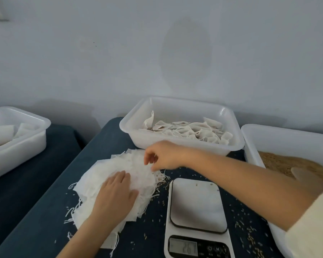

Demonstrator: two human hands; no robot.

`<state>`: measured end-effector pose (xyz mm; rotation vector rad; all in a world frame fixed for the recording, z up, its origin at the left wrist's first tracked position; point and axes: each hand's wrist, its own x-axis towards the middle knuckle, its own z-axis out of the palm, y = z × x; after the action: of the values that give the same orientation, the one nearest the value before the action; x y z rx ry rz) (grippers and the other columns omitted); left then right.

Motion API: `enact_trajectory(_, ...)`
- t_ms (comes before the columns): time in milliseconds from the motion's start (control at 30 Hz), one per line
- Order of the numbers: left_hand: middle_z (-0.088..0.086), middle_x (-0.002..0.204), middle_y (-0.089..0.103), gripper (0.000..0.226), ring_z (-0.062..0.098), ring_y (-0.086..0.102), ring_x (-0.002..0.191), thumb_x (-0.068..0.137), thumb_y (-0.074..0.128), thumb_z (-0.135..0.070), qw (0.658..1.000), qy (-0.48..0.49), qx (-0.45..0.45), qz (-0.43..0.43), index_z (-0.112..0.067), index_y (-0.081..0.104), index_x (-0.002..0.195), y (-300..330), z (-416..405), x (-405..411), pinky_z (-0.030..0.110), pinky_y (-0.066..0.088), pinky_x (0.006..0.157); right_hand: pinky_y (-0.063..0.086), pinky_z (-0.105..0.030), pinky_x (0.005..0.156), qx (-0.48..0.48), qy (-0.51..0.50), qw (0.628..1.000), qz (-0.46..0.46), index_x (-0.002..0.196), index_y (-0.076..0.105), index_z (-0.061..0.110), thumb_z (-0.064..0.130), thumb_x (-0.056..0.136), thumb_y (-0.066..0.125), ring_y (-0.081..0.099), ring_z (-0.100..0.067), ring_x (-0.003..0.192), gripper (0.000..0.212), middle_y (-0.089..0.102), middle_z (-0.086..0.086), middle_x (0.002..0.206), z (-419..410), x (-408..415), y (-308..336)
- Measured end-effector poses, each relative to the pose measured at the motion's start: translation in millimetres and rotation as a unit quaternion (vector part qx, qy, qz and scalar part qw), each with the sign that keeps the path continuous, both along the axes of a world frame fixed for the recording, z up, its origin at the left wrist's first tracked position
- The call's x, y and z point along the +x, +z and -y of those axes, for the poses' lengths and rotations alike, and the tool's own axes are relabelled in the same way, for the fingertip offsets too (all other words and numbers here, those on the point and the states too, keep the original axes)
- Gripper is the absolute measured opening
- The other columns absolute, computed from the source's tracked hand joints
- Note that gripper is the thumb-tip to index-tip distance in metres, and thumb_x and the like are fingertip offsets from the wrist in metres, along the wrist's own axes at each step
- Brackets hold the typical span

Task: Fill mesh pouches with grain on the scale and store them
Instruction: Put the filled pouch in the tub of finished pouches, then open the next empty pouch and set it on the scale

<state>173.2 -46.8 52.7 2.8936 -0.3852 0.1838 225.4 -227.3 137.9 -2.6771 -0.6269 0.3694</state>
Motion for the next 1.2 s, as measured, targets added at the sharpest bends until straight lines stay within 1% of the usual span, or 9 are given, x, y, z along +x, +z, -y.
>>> enact_trajectory(167,-0.003,0.143,0.039,0.04,0.013,0.039,0.128,0.097,0.042,-0.03,0.998,-0.018,-0.062,0.024,-0.016,0.042,0.135,-4.5,-3.9,-8.6,0.023,0.032,0.1,0.041,-0.027,0.088,-0.051,0.015,0.998,-0.013,0.132,0.053,0.019,0.024,0.082,0.072,0.053,-0.021,0.111,0.055,0.05,-0.005,0.127,-19.7,-15.5,-39.3)
enact_trajectory(300,-0.001,0.14,0.042,0.027,0.016,0.044,0.123,0.096,0.048,-0.029,0.995,-0.028,-0.094,0.015,-0.012,0.059,0.114,-6.2,-17.1,-4.7,0.023,0.035,0.094,0.044,-0.037,0.095,-0.042,0.019,0.999,0.005,0.133,0.052,0.021,0.023,0.083,0.069,0.052,-0.024,0.112,0.053,0.048,-0.006,0.128,-29.7,-23.2,-48.3)
enact_trajectory(400,-0.003,0.11,0.059,0.016,0.017,0.056,0.103,0.093,0.054,-0.017,0.988,-0.051,-0.144,0.011,-0.008,0.068,0.095,-5.5,-27.7,-3.5,0.017,0.034,0.078,0.044,-0.034,0.093,-0.018,0.03,0.999,0.016,0.129,0.058,0.023,0.021,0.085,0.066,0.052,-0.021,0.108,0.045,0.051,-0.005,0.124,-35.3,-25.3,-45.5)
enact_trajectory(600,0.001,0.091,0.066,0.017,0.017,0.059,0.087,0.092,0.054,-0.011,0.984,-0.062,-0.161,0.035,-0.008,0.071,0.09,-3.5,-34.9,-3.6,0.02,0.04,0.074,0.044,-0.026,0.086,-0.009,0.057,0.998,0.006,0.121,0.064,0.018,0.012,0.083,0.065,0.057,-0.016,0.103,0.039,0.061,-0.003,0.115,-34.4,-27.4,-39.1)
enact_trajectory(733,-0.001,0.085,0.065,0.012,0.017,0.057,0.083,0.089,0.059,-0.012,0.977,-0.065,-0.189,0.069,-0.01,0.071,0.088,4.6,-31.8,-3.9,0.028,0.044,0.074,0.044,-0.028,0.091,0.041,0.052,0.998,-0.017,0.123,0.063,0.02,0.026,0.085,0.069,0.056,-0.013,0.105,0.04,0.058,0.001,0.12,-33.0,-30.3,-34.0)
enact_trajectory(967,-0.014,0.086,0.062,0.008,0.004,0.056,0.08,0.088,0.062,-0.016,0.957,-0.067,-0.263,0.101,-0.018,0.069,0.091,17.3,-24.7,-9.6,0.019,0.046,0.074,0.047,-0.033,0.085,0.104,0.019,0.991,0.078,0.105,0.072,0.015,0.026,0.088,0.066,0.058,-0.015,0.093,0.021,0.064,-0.002,0.104,-29.2,-28.8,-32.7)
enact_trajectory(1067,-0.021,0.094,0.056,0.015,-0.003,0.051,0.085,0.085,0.066,-0.026,0.958,-0.061,-0.271,0.071,-0.025,0.062,0.1,18.1,-26.0,-5.6,0.007,0.036,0.074,0.044,-0.018,0.076,0.155,-0.006,0.984,0.085,0.101,0.073,0.013,0.022,0.088,0.067,0.059,-0.007,0.084,0.017,0.067,0.003,0.095,-25.4,-26.9,-31.1)
enact_trajectory(1133,-0.019,0.096,0.055,0.019,0.004,0.051,0.088,0.086,0.066,-0.028,0.97,-0.059,-0.235,0.026,-0.026,0.059,0.104,14.9,-28.5,-2.5,0.012,0.034,0.074,0.042,-0.012,0.069,0.195,-0.031,0.978,0.068,0.097,0.074,0.013,0.019,0.087,0.067,0.057,0.004,0.071,0.013,0.068,0.008,0.083,-20.8,-26.7,-27.5)
enact_trajectory(1200,-0.014,0.088,0.058,0.004,0.012,0.054,0.084,0.089,0.061,-0.026,0.972,-0.048,-0.229,0.005,-0.025,0.06,0.092,12.5,-29.6,-1.5,0.018,0.034,0.07,0.045,-0.014,0.068,0.217,-0.051,0.973,0.053,0.092,0.073,0.017,0.018,0.088,0.066,0.055,0.006,0.063,0.008,0.066,0.01,0.076,-15.2,-27.3,-22.6)
